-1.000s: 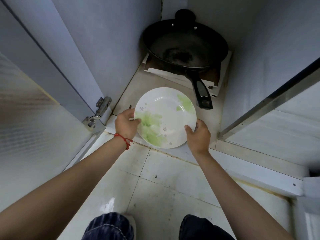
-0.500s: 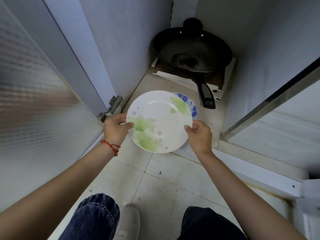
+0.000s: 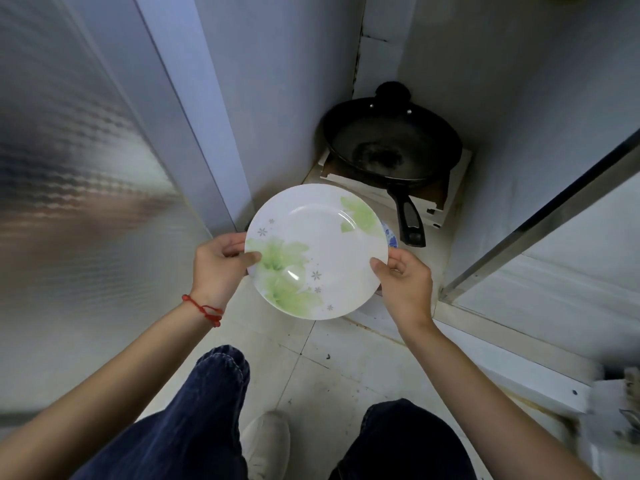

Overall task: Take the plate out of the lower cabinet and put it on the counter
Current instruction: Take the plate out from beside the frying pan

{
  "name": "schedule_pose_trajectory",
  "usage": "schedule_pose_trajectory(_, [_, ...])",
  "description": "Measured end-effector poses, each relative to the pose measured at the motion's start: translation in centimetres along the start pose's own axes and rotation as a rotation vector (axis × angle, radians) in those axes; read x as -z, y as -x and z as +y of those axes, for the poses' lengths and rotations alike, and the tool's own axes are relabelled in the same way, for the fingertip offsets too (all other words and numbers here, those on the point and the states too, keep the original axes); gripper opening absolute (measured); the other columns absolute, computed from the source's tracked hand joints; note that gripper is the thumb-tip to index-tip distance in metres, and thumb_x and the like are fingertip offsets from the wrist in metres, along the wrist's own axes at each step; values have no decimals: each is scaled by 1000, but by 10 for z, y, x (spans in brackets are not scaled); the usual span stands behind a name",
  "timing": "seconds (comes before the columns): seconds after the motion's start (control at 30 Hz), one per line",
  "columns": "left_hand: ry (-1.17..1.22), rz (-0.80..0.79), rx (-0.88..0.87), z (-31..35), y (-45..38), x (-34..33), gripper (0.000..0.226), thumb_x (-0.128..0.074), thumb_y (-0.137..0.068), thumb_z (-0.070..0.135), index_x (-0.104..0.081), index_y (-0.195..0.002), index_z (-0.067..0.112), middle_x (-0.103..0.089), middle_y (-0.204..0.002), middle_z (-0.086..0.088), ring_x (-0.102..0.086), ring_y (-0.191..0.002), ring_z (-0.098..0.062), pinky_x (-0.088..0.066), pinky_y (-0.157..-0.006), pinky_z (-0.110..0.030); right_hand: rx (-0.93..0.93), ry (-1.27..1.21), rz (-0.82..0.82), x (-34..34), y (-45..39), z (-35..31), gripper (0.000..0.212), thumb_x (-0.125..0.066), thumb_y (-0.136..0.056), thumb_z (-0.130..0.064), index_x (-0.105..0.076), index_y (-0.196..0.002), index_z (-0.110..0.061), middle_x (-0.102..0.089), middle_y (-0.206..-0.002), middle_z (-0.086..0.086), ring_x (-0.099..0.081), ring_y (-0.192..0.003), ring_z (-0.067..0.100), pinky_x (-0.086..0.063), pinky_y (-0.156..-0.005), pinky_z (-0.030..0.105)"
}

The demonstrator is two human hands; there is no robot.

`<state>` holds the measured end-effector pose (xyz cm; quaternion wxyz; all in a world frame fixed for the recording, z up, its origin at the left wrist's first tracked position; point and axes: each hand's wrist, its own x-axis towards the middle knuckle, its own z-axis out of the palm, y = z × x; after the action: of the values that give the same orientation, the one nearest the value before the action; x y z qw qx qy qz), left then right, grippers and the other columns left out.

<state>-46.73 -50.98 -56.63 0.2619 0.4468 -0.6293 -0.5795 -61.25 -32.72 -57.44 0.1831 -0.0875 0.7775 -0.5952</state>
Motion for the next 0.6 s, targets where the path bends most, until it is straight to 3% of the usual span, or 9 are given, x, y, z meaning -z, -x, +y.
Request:
schedule_pose_trajectory(0.07, [19, -11, -20, 15, 1, 2, 25, -61, -73, -13, -62, -95, 0, -64, -74, 0, -63, -51, 1, -52, -48, -13, 10, -41, 11, 3, 3, -14, 19, -64, -81, -9, -59, -84, -26, -67, -82, -3, -65, -79, 13, -57, -76, 40])
schedule_pose_trajectory(0.27, [56, -47, -103, 58, -1, -1, 29, -61, -73, -14, -62, -98, 0, -64, -83, -3, -62, -52, 6, -50, -50, -9, 64, -69, 61, 17, 0, -49, 18, -65, -80, -11, -60, -84, -28, -68, -76, -10, -64, -69, 1, -56, -66, 27])
schedule_pose_trajectory(0.43, [97, -60, -89, 83, -4, -16, 31, -60, -71, -16, -64, -93, 7, -70, -57, 13, -64, -53, 2, -51, -49, -12, 47, -96, 113, 30, -10, -73, 18, -66, -79, -9, -63, -83, -26, -67, -71, -13, -64, -62, -1, -54, -62, 24])
schedule_pose_trajectory(0.53, [53, -68, -39, 90, -3, -21, 31, -63, -71, -12, -65, -99, 2, -68, -72, 4, -65, -59, -4, -57, -60, -20, 4, -87, 149, 39, -9, -85, 17, -66, -79, -8, -63, -84, -24, -65, -71, -16, -63, -61, -6, -53, -59, 18])
schedule_pose_trajectory(0.6, [31, -72, -9, 95, 3, -23, 32, -64, -71, -12, -66, -99, 3, -67, -76, 3, -65, -58, 0, -57, -59, -18, -28, -84, 162, 45, -4, -92, 16, -66, -79, -5, -65, -88, -18, -65, -72, -14, -62, -60, -8, -53, -58, 16])
